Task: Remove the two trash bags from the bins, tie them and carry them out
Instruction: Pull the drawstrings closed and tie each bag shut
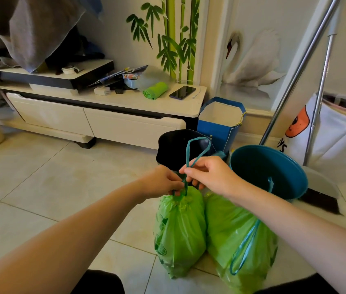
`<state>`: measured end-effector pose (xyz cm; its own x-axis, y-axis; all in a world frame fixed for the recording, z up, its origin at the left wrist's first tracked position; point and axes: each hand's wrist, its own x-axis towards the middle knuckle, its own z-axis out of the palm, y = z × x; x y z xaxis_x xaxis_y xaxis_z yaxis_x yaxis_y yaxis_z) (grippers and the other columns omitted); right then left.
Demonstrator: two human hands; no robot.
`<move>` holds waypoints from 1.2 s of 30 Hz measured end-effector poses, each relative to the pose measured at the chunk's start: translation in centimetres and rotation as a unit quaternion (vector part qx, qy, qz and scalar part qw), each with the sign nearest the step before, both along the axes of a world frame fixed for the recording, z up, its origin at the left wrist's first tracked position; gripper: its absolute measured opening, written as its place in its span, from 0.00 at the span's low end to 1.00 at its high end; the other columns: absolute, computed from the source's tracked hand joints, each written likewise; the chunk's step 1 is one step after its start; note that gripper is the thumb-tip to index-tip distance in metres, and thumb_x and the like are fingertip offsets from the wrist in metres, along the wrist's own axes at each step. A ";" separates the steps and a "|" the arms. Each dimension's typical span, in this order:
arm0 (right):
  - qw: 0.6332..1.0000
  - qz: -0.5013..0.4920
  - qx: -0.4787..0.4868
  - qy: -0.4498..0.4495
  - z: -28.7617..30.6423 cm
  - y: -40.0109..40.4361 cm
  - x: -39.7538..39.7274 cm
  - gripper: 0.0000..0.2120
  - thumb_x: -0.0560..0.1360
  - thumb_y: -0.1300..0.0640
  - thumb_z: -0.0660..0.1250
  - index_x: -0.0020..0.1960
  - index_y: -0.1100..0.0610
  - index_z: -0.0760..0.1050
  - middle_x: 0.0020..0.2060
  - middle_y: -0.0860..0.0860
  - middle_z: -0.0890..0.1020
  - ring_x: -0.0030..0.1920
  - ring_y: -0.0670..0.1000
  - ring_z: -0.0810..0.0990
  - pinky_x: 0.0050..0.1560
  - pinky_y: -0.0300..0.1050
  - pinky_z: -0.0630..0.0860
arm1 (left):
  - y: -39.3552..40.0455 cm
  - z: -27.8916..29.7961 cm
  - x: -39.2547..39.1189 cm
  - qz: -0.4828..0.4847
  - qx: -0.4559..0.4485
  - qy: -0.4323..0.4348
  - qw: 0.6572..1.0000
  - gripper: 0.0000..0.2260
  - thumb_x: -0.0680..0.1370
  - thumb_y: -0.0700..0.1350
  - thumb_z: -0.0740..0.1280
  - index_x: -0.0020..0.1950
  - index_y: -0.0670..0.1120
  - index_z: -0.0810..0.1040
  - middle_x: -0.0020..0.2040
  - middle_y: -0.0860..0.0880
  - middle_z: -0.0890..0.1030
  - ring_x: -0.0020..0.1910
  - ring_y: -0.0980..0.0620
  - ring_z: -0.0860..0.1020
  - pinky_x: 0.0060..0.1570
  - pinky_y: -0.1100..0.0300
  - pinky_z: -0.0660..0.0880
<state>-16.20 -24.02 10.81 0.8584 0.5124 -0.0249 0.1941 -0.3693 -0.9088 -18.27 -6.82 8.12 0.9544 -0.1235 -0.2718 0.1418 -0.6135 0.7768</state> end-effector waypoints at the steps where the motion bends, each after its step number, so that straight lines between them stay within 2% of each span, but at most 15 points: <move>1: 1.000 -0.001 0.003 -0.015 0.1 -0.1 0.1 0.07 0.76 0.57 0.66 0.50 0.55 0.83 0.36 0.47 0.83 0.37 0.40 0.80 0.40 0.34 0.77 | -0.3 0.1 -0.1 -0.019 0.000 -0.001 1.000 0.12 0.77 0.43 0.66 0.44 0.36 0.83 0.39 0.45 0.82 0.37 0.55 0.75 0.40 0.64 0.74; 5: 0.995 -0.005 -0.038 -0.092 0.4 -0.5 0.2 0.07 0.75 0.55 0.68 0.49 0.52 0.84 0.45 0.47 0.86 0.49 0.44 0.82 0.53 0.38 0.76 | -1.1 0.3 -0.5 -0.075 -0.002 -0.003 0.997 0.10 0.77 0.39 0.66 0.41 0.32 0.79 0.39 0.50 0.81 0.38 0.64 0.78 0.42 0.69 0.73; 7: 0.991 -0.004 -0.057 -0.118 0.2 -0.6 0.4 0.07 0.74 0.53 0.68 0.49 0.51 0.84 0.46 0.48 0.85 0.50 0.46 0.81 0.55 0.43 0.77 | -1.3 0.1 -0.5 -0.097 -0.014 0.005 0.995 0.12 0.76 0.42 0.69 0.37 0.35 0.76 0.40 0.49 0.80 0.43 0.61 0.80 0.47 0.60 0.75; 9: 0.987 -0.005 -0.085 -0.136 -0.1 -0.8 0.8 0.09 0.75 0.51 0.67 0.48 0.52 0.84 0.45 0.50 0.85 0.48 0.50 0.82 0.53 0.48 0.77 | -1.6 0.2 -0.6 -0.106 0.005 0.006 0.994 0.14 0.75 0.50 0.69 0.36 0.41 0.80 0.38 0.43 0.79 0.40 0.53 0.76 0.44 0.56 0.73; 11: 0.984 -0.003 -0.109 -0.139 -0.3 -1.0 1.0 0.13 0.76 0.47 0.65 0.44 0.56 0.83 0.39 0.52 0.84 0.42 0.50 0.81 0.49 0.49 0.77 | -1.7 0.3 -0.7 -0.101 0.000 0.004 0.995 0.13 0.77 0.51 0.67 0.39 0.45 0.83 0.39 0.45 0.82 0.38 0.55 0.75 0.41 0.65 0.72; 13: 0.983 0.003 -0.143 -0.111 -0.4 -1.3 0.9 0.17 0.77 0.45 0.61 0.44 0.56 0.81 0.35 0.48 0.82 0.36 0.49 0.79 0.44 0.47 0.76 | -1.8 0.5 -0.8 -0.086 -0.017 0.004 0.996 0.13 0.79 0.49 0.65 0.43 0.44 0.84 0.39 0.49 0.83 0.38 0.57 0.75 0.37 0.72 0.71; 16: 0.975 0.019 -0.211 -0.064 -0.6 -1.6 0.9 0.21 0.78 0.41 0.55 0.48 0.53 0.81 0.41 0.52 0.84 0.41 0.52 0.82 0.47 0.50 0.78 | -1.5 0.5 -0.5 -0.050 -0.039 0.018 0.998 0.14 0.79 0.49 0.64 0.47 0.41 0.84 0.41 0.49 0.83 0.40 0.55 0.76 0.41 0.67 0.73; 18: 0.970 0.033 -0.231 -0.070 -0.7 -1.7 1.0 0.20 0.78 0.44 0.58 0.43 0.56 0.81 0.33 0.51 0.82 0.33 0.50 0.78 0.38 0.46 0.76 | -1.0 0.5 -0.3 -0.011 -0.059 0.043 0.997 0.14 0.79 0.50 0.64 0.48 0.41 0.84 0.42 0.49 0.83 0.41 0.54 0.76 0.47 0.60 0.75; 20: 0.969 0.035 -0.230 -0.088 -0.6 -1.8 1.3 0.16 0.78 0.49 0.62 0.40 0.56 0.82 0.24 0.48 0.73 0.25 0.46 0.69 0.27 0.36 0.67 | -0.7 0.4 0.0 0.040 -0.088 0.065 0.993 0.14 0.78 0.49 0.65 0.50 0.40 0.83 0.42 0.49 0.84 0.40 0.53 0.75 0.54 0.53 0.77; 22: 0.972 0.030 -0.220 -0.079 -0.3 -1.8 1.6 0.14 0.78 0.52 0.62 0.40 0.56 0.83 0.22 0.47 0.71 0.23 0.45 0.66 0.24 0.32 0.63 | -0.6 0.3 0.1 0.083 -0.135 0.078 0.984 0.13 0.78 0.47 0.66 0.53 0.38 0.82 0.43 0.48 0.83 0.39 0.53 0.75 0.56 0.52 0.76; 25: 0.971 0.081 -0.223 -0.006 -0.1 -1.7 1.5 0.14 0.77 0.53 0.62 0.40 0.56 0.83 0.27 0.47 0.79 0.26 0.43 0.72 0.31 0.34 0.69 | -0.5 0.4 -0.1 0.092 -0.180 0.085 0.976 0.10 0.78 0.45 0.66 0.52 0.40 0.82 0.43 0.47 0.82 0.38 0.54 0.75 0.54 0.55 0.74; 28: 0.963 0.111 -0.233 0.077 -0.3 -1.5 1.1 0.17 0.80 0.50 0.58 0.44 0.57 0.82 0.33 0.48 0.84 0.33 0.44 0.80 0.36 0.36 0.74 | 0.0 0.3 -0.2 0.056 -0.164 0.079 0.982 0.10 0.77 0.45 0.68 0.49 0.40 0.84 0.44 0.47 0.83 0.42 0.53 0.76 0.58 0.52 0.75; 32: 0.981 0.008 -0.193 0.025 -1.8 -1.8 1.7 0.11 0.79 0.54 0.60 0.48 0.55 0.81 0.37 0.47 0.83 0.40 0.50 0.83 0.37 0.39 0.76 | 0.7 0.2 -0.1 0.007 -0.129 0.044 0.991 0.11 0.75 0.43 0.71 0.49 0.35 0.81 0.51 0.46 0.85 0.50 0.51 0.79 0.58 0.52 0.76; 34: 0.988 0.017 -0.150 0.020 -2.4 -1.5 1.6 0.06 0.77 0.58 0.65 0.49 0.53 0.80 0.37 0.45 0.81 0.39 0.48 0.81 0.38 0.40 0.77 | 0.8 0.2 -0.2 -0.004 -0.125 0.022 0.992 0.09 0.74 0.39 0.72 0.48 0.33 0.80 0.49 0.47 0.85 0.49 0.52 0.80 0.57 0.53 0.77; 36: 0.992 0.034 -0.117 0.030 -2.9 -0.8 1.2 0.06 0.75 0.60 0.67 0.50 0.52 0.80 0.39 0.46 0.80 0.39 0.47 0.79 0.36 0.40 0.78 | 0.8 0.2 -0.2 -0.012 -0.110 0.002 0.994 0.07 0.73 0.38 0.72 0.46 0.34 0.82 0.44 0.49 0.84 0.45 0.54 0.80 0.54 0.55 0.77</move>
<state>-15.03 -24.78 7.88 0.8154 0.5432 -0.2000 0.1735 -0.5590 -0.8108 -18.48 -6.05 8.33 0.9493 -0.2031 -0.2398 0.1328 -0.4323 0.8919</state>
